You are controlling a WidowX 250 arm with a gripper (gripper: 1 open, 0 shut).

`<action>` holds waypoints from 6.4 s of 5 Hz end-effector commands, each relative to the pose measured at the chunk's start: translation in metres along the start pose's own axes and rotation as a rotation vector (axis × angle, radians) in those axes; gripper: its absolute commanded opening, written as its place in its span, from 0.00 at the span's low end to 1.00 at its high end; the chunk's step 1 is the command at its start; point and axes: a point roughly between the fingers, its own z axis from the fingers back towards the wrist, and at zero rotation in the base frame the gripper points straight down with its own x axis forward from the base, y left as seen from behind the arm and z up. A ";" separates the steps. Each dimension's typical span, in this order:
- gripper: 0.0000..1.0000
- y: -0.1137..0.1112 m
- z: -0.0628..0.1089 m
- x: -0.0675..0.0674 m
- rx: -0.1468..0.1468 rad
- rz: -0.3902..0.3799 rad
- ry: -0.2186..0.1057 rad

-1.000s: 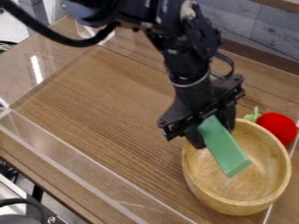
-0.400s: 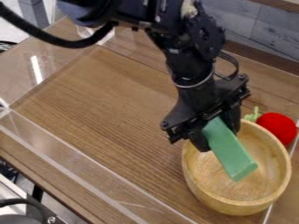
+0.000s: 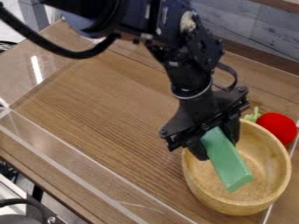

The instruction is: Remove the green stick from the brown bowl and put it on the table

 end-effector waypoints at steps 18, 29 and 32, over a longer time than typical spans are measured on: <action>0.00 0.076 0.026 0.101 0.184 0.340 -0.345; 1.00 0.039 0.042 0.113 0.175 0.185 -0.183; 1.00 0.027 0.062 0.093 0.113 0.122 -0.130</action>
